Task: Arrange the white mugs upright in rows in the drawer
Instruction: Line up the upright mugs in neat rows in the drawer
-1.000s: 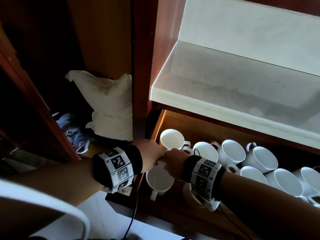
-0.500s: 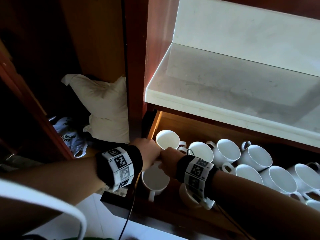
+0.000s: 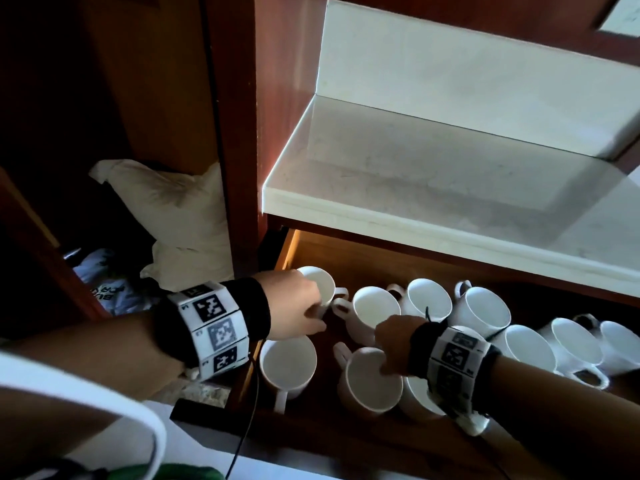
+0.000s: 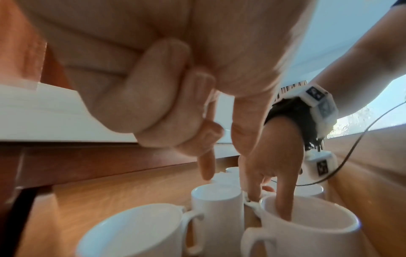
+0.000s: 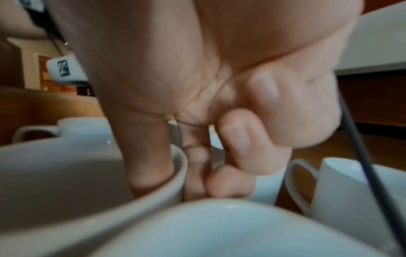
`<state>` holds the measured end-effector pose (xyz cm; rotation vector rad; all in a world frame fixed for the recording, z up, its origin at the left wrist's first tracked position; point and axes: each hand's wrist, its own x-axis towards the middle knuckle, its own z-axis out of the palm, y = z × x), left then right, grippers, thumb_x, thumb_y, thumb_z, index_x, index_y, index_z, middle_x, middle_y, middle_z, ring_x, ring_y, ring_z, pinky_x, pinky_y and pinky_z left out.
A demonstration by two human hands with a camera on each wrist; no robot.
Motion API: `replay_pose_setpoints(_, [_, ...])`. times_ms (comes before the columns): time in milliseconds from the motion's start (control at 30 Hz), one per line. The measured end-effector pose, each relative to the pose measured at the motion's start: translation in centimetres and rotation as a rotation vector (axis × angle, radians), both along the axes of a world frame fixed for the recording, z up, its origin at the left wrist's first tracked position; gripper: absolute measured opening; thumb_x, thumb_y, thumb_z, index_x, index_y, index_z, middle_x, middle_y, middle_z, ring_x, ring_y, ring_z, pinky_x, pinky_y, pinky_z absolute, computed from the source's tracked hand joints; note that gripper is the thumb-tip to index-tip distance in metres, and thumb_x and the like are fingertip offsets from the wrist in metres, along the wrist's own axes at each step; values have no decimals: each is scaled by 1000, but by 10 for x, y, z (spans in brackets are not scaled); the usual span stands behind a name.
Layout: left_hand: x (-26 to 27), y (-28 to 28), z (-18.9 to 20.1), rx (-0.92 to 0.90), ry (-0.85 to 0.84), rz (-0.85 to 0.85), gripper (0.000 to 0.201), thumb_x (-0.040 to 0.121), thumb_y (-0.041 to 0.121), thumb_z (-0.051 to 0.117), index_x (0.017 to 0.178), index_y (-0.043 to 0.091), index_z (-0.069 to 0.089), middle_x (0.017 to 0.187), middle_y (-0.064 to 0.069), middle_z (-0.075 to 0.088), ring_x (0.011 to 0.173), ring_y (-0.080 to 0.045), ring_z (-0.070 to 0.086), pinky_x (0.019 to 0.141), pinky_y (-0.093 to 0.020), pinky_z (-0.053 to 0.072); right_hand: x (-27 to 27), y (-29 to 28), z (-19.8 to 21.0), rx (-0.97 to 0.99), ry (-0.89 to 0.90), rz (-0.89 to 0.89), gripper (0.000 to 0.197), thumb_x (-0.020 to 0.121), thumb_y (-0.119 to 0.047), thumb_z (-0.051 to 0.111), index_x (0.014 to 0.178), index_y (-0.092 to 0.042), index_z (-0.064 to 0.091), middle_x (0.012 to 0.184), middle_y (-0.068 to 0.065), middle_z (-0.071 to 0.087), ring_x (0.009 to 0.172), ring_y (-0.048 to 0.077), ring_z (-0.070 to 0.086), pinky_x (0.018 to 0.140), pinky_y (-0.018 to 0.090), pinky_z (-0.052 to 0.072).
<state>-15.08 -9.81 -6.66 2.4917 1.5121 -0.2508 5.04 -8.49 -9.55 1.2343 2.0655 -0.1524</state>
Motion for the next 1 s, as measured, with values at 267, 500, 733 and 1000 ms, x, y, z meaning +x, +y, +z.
replay_pose_setpoints(267, [36,4,10,-76,-36,-91,46,96,50,45,95,10,67,73,6,52,71,-13,49,49,-17,30,-1,-7,1,35,107,5,35,91,-32,58,120,-13,60,125,10,60,119,28,56,93,34,46])
replay_pose_setpoints(500, [56,5,-7,-152,-44,-105,72,75,75,28,88,18,70,83,-1,69,81,-18,64,75,-33,51,-5,-14,58,224,270,222,21,93,-26,50,102,-18,67,100,5,66,102,27,62,78,34,44])
replay_pose_setpoints(733, [57,16,1,-93,-234,269,35,95,28,45,80,3,66,77,-11,63,76,-25,62,62,-28,41,6,3,77,321,422,-110,23,93,-33,51,107,-19,61,109,5,66,96,26,66,67,29,46])
replay_pose_setpoints(1000, [33,18,13,-220,-152,263,69,94,66,28,53,15,51,47,2,50,44,-14,48,51,-24,39,-1,2,41,120,269,69,20,97,-22,45,112,-16,57,116,8,63,111,27,60,91,37,43])
